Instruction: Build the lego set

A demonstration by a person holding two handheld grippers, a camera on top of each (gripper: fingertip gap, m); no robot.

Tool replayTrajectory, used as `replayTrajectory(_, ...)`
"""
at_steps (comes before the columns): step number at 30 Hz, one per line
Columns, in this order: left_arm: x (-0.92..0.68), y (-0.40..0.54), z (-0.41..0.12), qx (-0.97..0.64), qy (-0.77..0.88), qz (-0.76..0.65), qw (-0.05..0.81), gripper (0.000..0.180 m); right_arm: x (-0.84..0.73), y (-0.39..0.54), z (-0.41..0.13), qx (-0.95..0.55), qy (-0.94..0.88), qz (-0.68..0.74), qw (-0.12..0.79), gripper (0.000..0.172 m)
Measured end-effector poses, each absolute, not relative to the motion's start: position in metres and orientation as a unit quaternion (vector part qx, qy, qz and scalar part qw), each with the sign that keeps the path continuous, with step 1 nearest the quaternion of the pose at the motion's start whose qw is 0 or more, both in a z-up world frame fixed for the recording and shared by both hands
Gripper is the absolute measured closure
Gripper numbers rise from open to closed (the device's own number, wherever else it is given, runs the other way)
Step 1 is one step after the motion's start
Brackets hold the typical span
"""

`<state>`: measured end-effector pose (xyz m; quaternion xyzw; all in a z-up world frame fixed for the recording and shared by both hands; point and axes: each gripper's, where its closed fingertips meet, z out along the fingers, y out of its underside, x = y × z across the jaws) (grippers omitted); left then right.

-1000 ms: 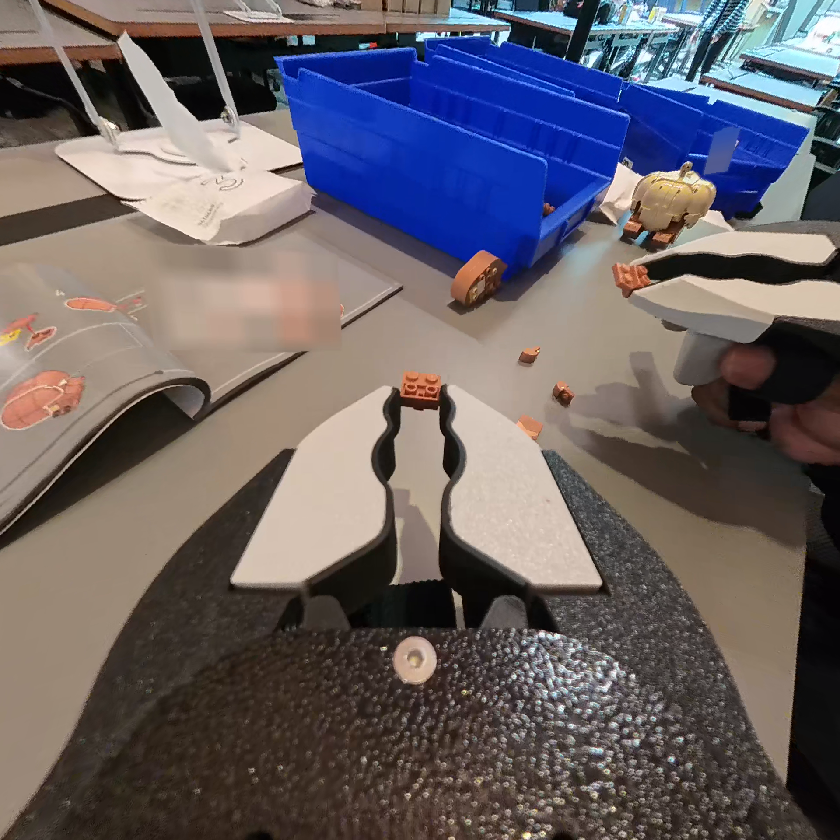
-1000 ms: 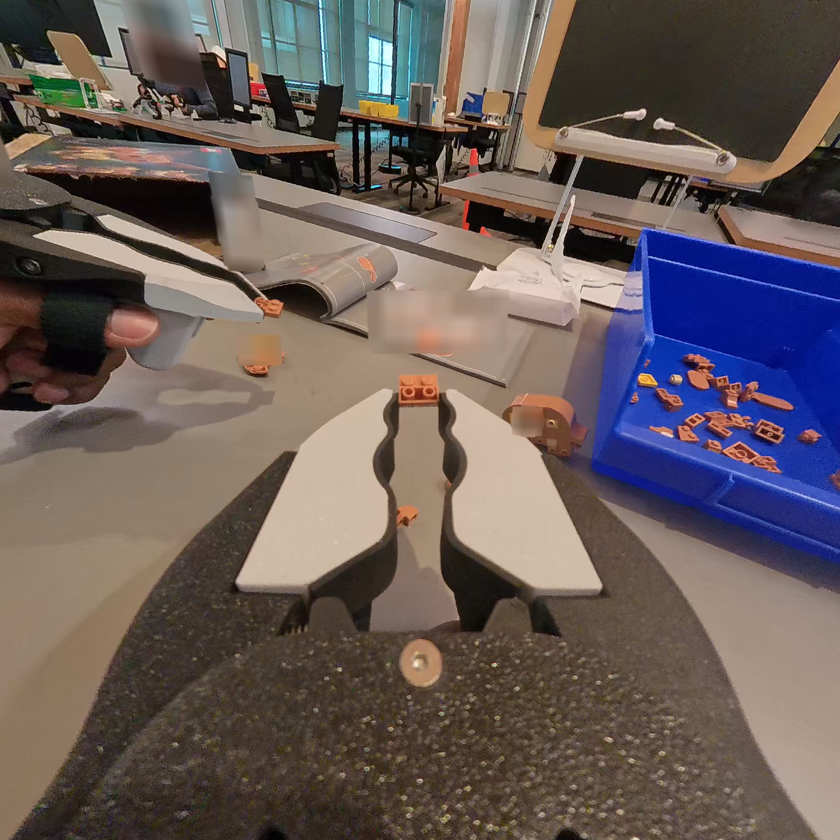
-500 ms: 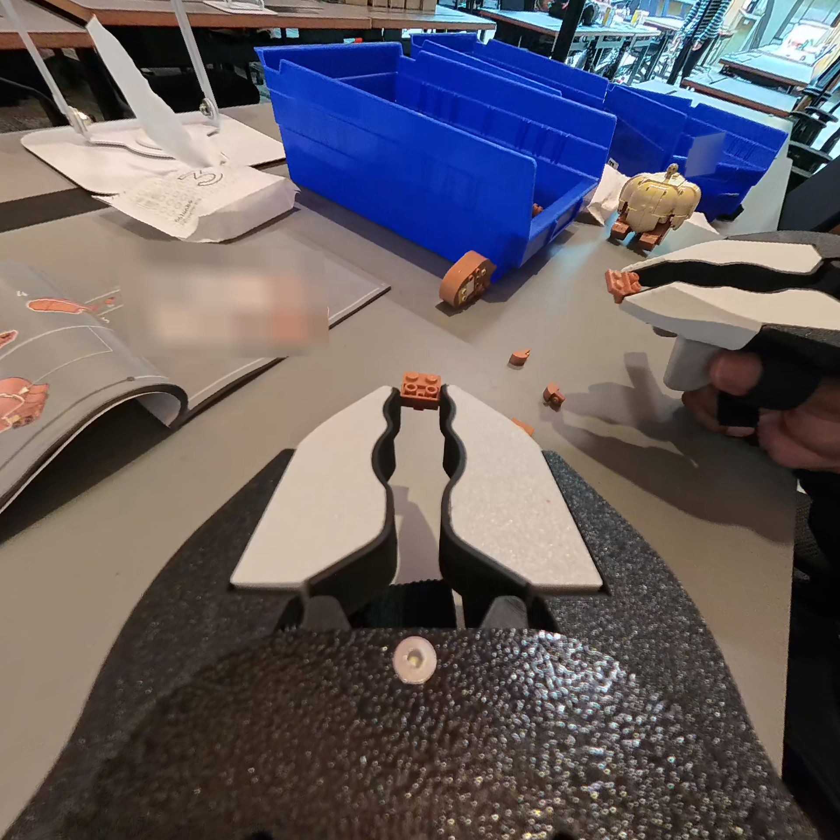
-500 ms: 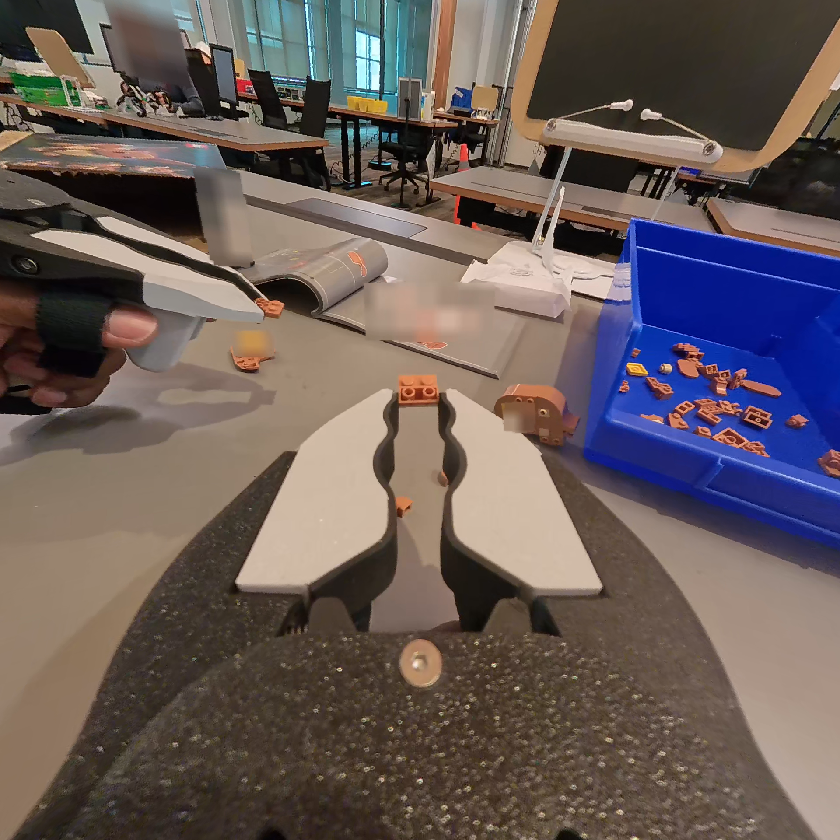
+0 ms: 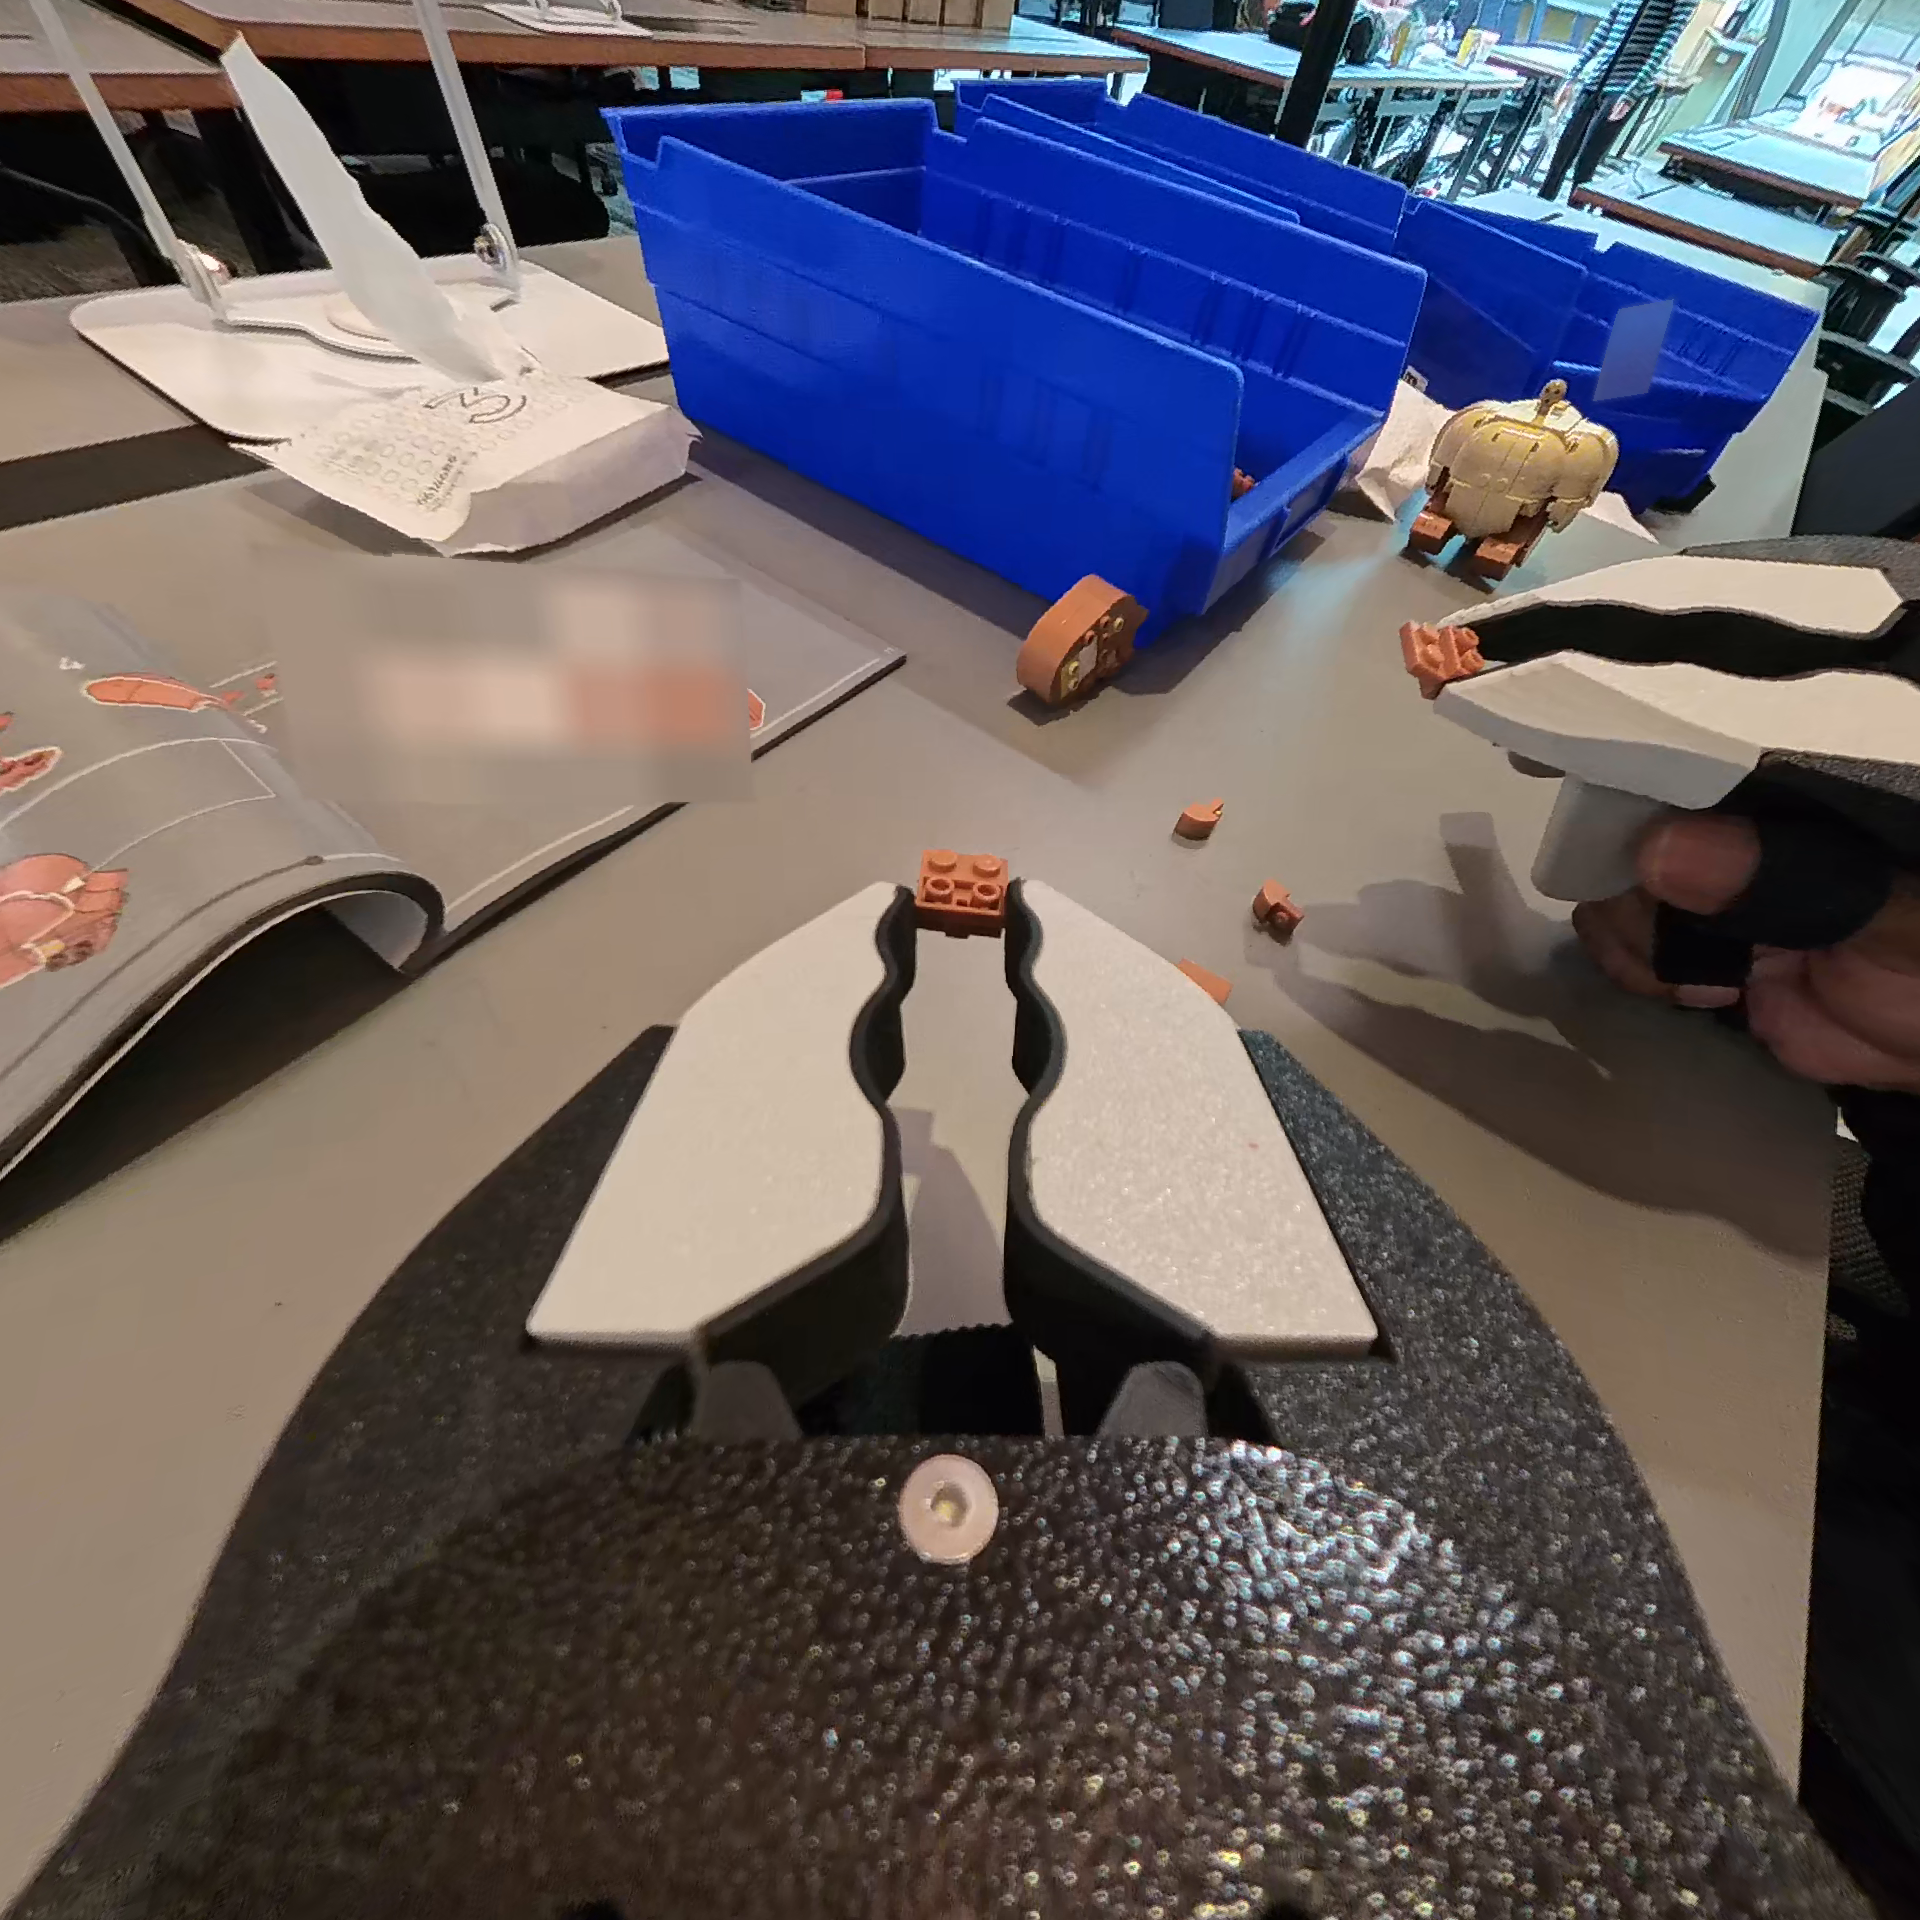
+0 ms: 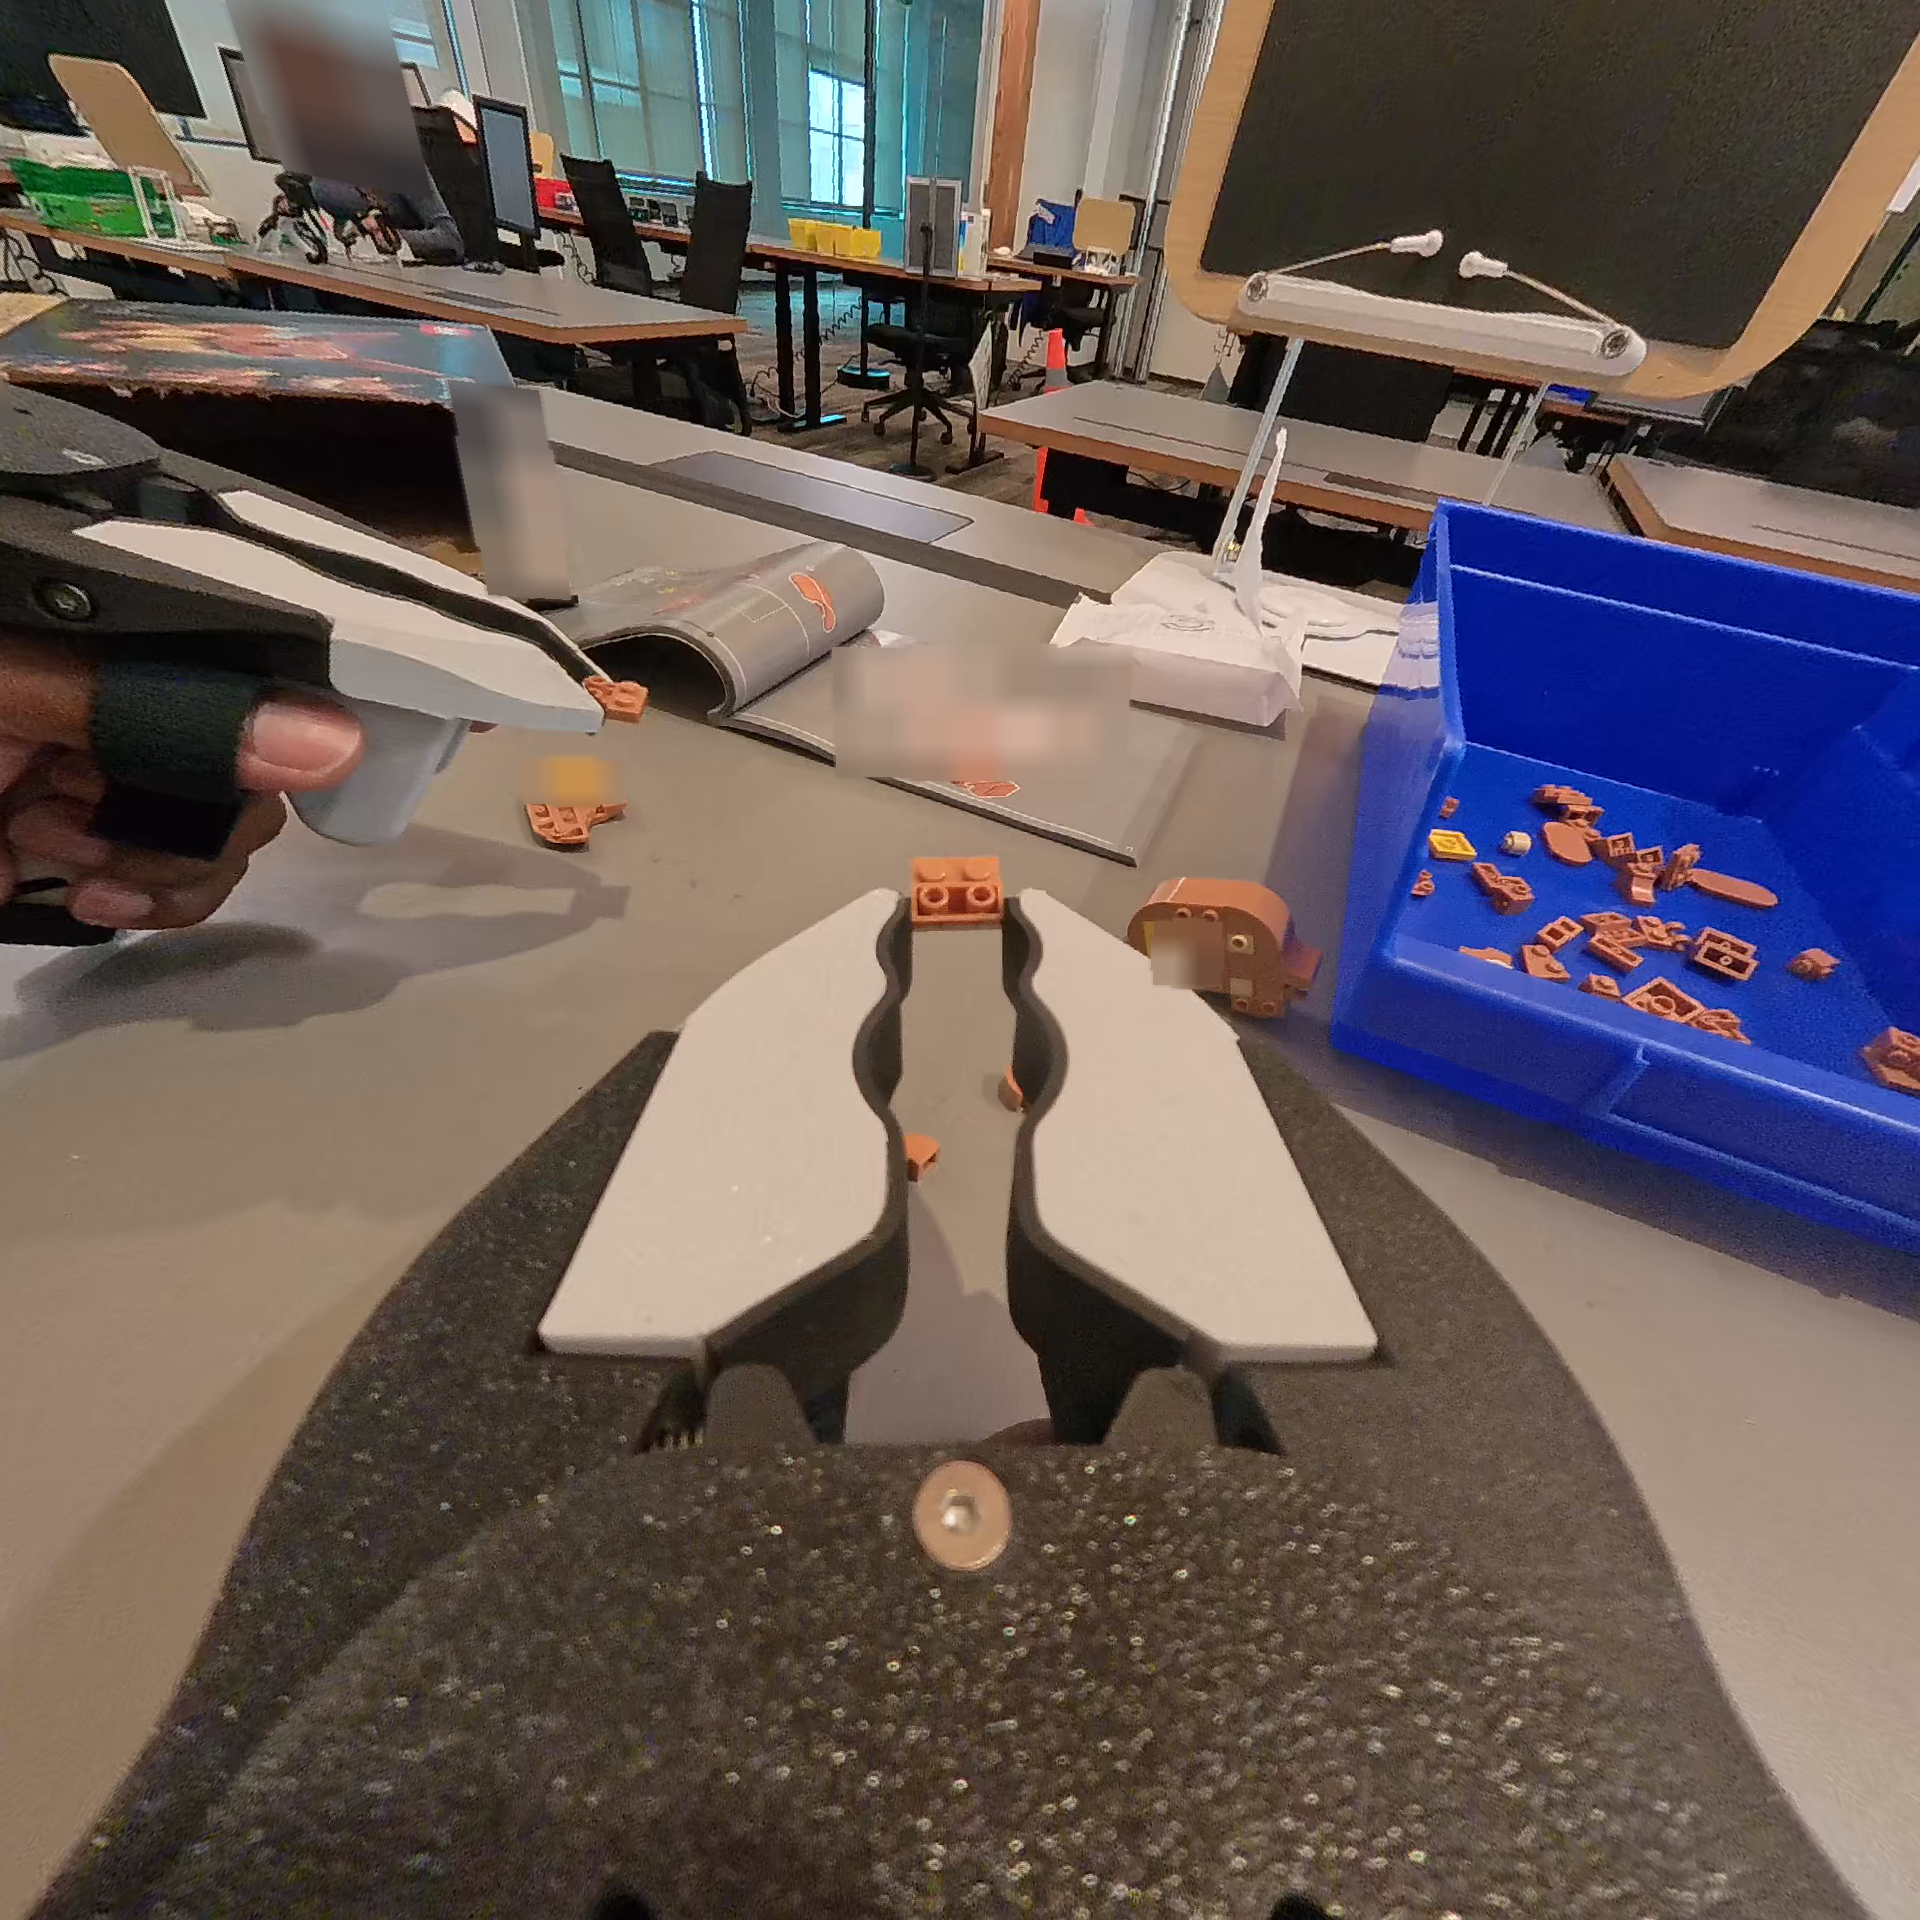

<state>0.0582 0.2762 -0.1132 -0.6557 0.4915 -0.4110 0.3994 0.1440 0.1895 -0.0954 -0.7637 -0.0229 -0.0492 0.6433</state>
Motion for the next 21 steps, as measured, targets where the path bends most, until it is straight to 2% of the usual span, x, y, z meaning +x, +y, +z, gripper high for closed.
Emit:
replayTrajectory(5,0.058,0.284,-0.102,-0.652,0.491,-0.407,0.411,0.164,0.144,0.19,-0.096,-0.766,-0.024,-0.049,0.641,0.156)
replayTrajectory(10,0.041,0.334,-0.073,-0.658,0.468,-0.345,0.479,0.164,0.145,0.19,-0.096,-0.764,-0.02,-0.046,0.643,0.156)
replayTrajectory(16,0.018,0.367,-0.103,-0.711,0.423,-0.344,0.444,0.164,0.145,0.189,-0.095,-0.763,-0.019,-0.043,0.644,0.155)
replayTrajectory(21,0.013,0.365,-0.072,-0.689,0.433,-0.321,0.484,0.165,0.145,0.189,-0.095,-0.764,-0.019,-0.042,0.644,0.155)
